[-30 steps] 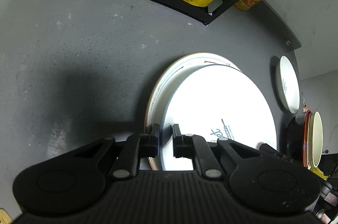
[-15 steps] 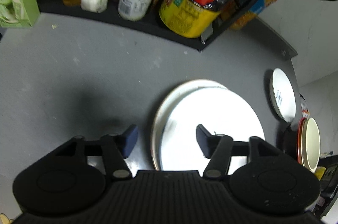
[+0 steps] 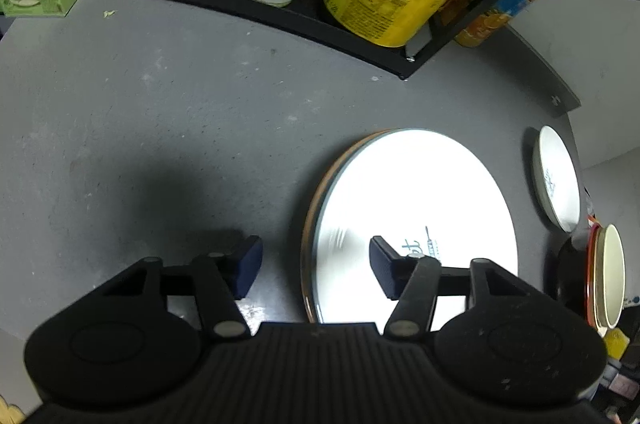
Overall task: Organize plates and bowls
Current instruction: 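Open both grippers to release the 'Sweet' plate and withdraw, then move both grippers to the rim of the white 'BAKERY' plate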
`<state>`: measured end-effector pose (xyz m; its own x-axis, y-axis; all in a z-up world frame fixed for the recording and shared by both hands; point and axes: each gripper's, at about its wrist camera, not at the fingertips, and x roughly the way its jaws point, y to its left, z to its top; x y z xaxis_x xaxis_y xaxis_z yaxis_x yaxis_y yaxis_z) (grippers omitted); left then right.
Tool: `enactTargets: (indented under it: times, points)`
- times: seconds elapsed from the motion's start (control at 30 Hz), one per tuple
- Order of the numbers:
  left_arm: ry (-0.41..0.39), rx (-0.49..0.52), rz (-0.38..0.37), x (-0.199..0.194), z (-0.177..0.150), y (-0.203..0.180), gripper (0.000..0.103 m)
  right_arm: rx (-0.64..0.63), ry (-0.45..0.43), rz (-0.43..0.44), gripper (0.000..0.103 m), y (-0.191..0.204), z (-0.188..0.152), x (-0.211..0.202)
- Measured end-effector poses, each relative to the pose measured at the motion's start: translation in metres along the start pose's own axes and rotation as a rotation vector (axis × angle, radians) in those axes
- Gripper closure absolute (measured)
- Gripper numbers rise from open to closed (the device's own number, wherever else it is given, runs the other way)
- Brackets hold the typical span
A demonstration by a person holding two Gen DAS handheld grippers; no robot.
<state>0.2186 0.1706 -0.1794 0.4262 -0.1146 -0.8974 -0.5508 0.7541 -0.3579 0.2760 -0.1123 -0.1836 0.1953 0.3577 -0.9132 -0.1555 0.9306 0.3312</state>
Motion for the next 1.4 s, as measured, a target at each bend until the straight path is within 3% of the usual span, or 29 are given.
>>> enactTargets:
  times: [0.17, 0.5, 0.6, 0.7, 0.77, 0.97, 1.13, 1.4]
  points:
    - [0.019, -0.034, 0.005, 0.008, -0.001, 0.007, 0.077, -0.002, 0.004, -0.001, 0.084, -0.002, 0.001, 0.001]
    - [0.016, -0.044, -0.017, 0.007, -0.002, 0.012, 0.078, -0.007, 0.008, -0.012, 0.083, 0.002, 0.0, 0.004]
    - [0.025, -0.017, 0.0, 0.004, 0.0, 0.007, 0.077, -0.024, -0.005, -0.026, 0.076, 0.005, 0.0, 0.0]
    - [0.012, -0.001, -0.008, -0.001, 0.002, 0.0, 0.074, -0.019, -0.028, -0.027, 0.055, 0.006, 0.001, -0.007]
    - [0.002, 0.013, -0.008, -0.005, 0.003, -0.005, 0.074, -0.027, -0.051, -0.024, 0.05, 0.006, 0.003, -0.013]
    - [-0.016, 0.066, -0.013, -0.016, 0.004, -0.026, 0.056, -0.045, -0.093, 0.001, 0.04, 0.007, 0.01, -0.03]
    - [-0.049, 0.106, -0.04, -0.031, 0.003, -0.043, 0.043, -0.058, -0.15, 0.008, 0.018, 0.006, 0.016, -0.048]
    - [-0.079, 0.161, -0.068, -0.047, 0.006, -0.076, 0.012, -0.062, -0.196, 0.01, 0.001, 0.004, 0.023, -0.067]
